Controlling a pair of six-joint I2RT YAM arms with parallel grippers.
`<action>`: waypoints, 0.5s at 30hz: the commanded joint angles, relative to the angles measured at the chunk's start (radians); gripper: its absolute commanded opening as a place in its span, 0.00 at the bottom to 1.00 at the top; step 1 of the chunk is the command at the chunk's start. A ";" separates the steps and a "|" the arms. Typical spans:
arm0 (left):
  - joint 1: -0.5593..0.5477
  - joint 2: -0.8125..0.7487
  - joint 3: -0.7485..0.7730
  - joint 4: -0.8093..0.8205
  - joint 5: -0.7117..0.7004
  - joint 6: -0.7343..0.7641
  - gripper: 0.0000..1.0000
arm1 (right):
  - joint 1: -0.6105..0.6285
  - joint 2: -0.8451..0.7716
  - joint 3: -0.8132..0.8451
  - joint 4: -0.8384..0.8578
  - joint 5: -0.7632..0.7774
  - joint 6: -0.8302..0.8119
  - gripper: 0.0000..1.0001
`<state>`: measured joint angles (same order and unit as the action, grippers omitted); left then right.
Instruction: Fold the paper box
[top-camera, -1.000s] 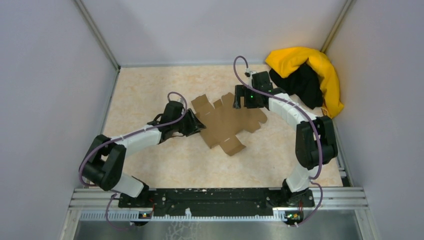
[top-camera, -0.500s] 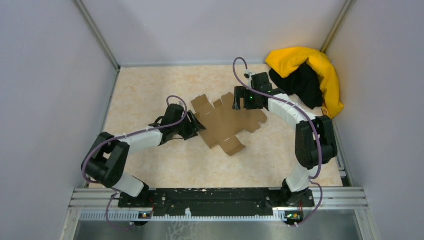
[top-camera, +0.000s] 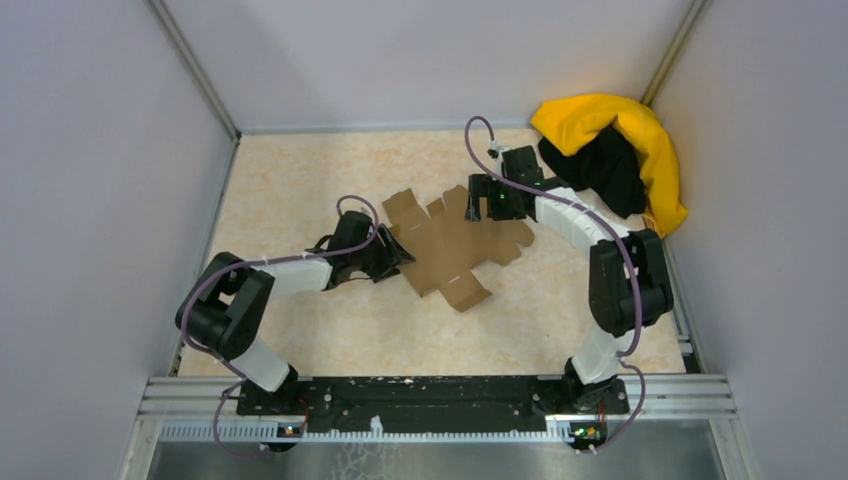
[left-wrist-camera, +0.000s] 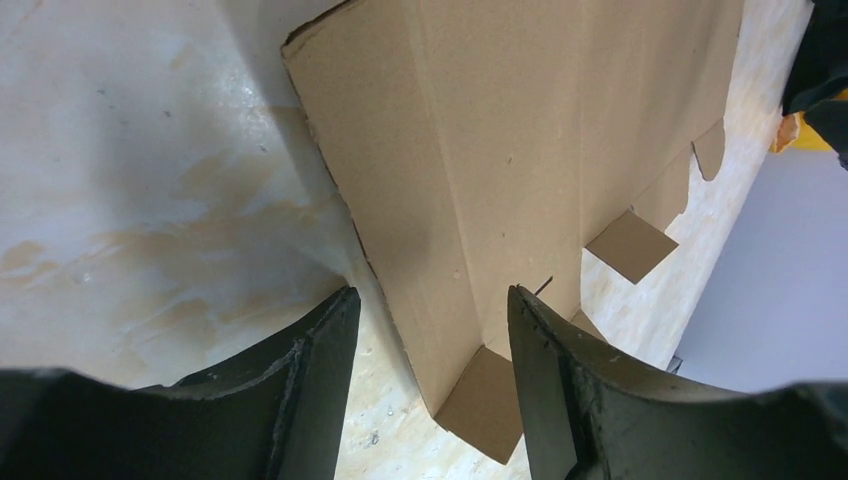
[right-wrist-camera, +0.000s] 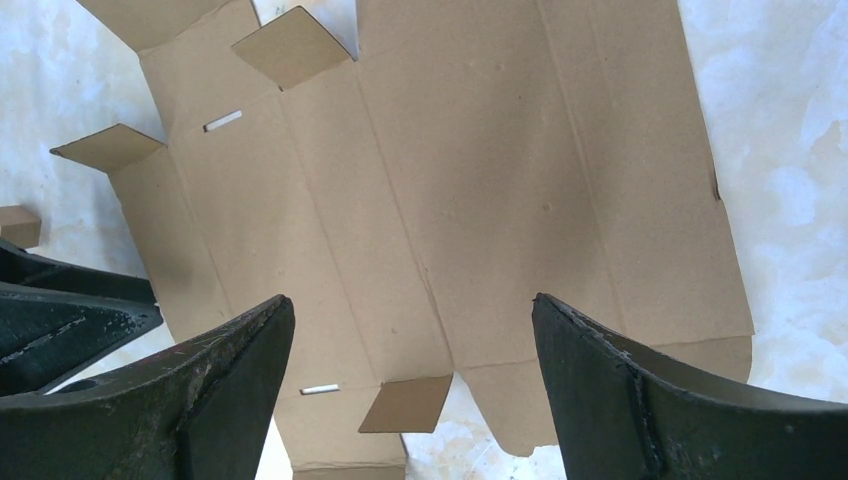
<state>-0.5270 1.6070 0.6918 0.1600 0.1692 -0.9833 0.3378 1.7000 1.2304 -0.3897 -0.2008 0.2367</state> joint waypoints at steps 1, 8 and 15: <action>-0.004 0.039 0.008 0.026 -0.013 -0.005 0.63 | 0.009 0.012 0.008 0.027 -0.005 -0.010 0.88; -0.004 0.083 0.025 0.026 -0.037 0.004 0.60 | 0.009 0.018 0.004 0.027 -0.004 -0.014 0.88; -0.003 0.115 0.051 -0.005 -0.077 0.040 0.37 | 0.010 0.024 -0.004 0.032 -0.011 -0.010 0.88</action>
<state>-0.5270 1.6821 0.7311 0.2180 0.1528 -0.9859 0.3378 1.7134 1.2301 -0.3897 -0.2039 0.2359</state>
